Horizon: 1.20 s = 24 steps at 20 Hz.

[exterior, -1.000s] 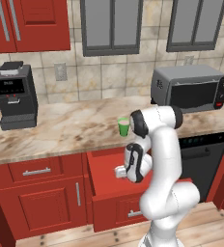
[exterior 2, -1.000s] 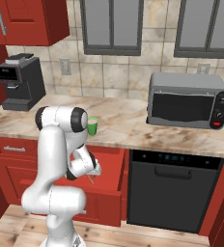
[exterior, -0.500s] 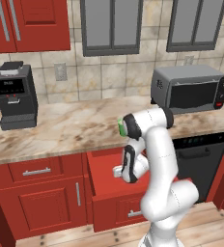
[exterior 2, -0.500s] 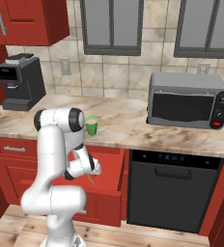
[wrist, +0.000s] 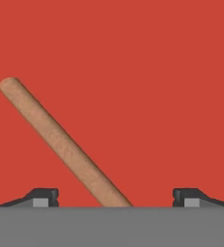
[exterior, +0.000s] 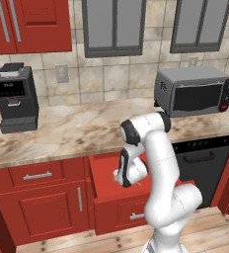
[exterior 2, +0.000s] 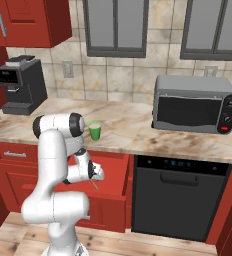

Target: Pick up the straw from the left drawer and put it inside the smoothie cup.

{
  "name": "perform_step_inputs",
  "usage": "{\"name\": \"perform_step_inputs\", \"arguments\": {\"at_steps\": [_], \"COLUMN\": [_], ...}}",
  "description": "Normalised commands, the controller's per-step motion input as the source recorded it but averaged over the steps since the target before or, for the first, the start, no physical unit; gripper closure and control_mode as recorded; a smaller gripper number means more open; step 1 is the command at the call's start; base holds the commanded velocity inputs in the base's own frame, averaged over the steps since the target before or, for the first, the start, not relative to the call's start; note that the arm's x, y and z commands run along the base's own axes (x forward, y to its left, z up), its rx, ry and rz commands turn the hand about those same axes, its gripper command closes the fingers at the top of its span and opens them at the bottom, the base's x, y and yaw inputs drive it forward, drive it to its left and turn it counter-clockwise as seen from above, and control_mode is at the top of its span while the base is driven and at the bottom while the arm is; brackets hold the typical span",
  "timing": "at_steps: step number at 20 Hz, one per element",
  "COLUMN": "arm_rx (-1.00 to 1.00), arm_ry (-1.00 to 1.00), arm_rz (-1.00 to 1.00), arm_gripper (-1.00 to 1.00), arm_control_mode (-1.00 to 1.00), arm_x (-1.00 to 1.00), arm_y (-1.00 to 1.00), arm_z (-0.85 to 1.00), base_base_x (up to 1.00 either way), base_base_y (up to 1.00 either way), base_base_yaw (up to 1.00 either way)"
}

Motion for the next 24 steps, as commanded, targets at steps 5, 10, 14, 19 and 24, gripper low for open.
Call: {"name": "perform_step_inputs", "arguments": {"at_steps": [5, 10, 14, 19, 24], "arm_rx": [0.00, 0.00, 0.00, 0.00, 0.03], "arm_ry": [0.10, 0.13, 0.12, 0.02, -0.03], "arm_rz": [0.00, 0.00, 0.00, 0.00, 0.01], "arm_gripper": [1.00, 1.00, 1.00, 1.00, 1.00], "arm_control_mode": [-1.00, -1.00, -1.00, -1.00, -1.00], "arm_x": [0.00, -0.37, -0.85, -0.67, -0.15], "arm_y": [-0.01, -0.33, -0.51, -0.46, -0.17], "arm_z": [-0.30, -0.40, -0.36, -0.10, 0.31], "base_base_x": [0.00, 0.00, 0.00, 0.00, 0.00], "base_base_y": [0.00, 0.00, 0.00, 0.00, 0.00], "base_base_yaw": [0.00, 0.00, 0.00, 0.00, 0.00]}}
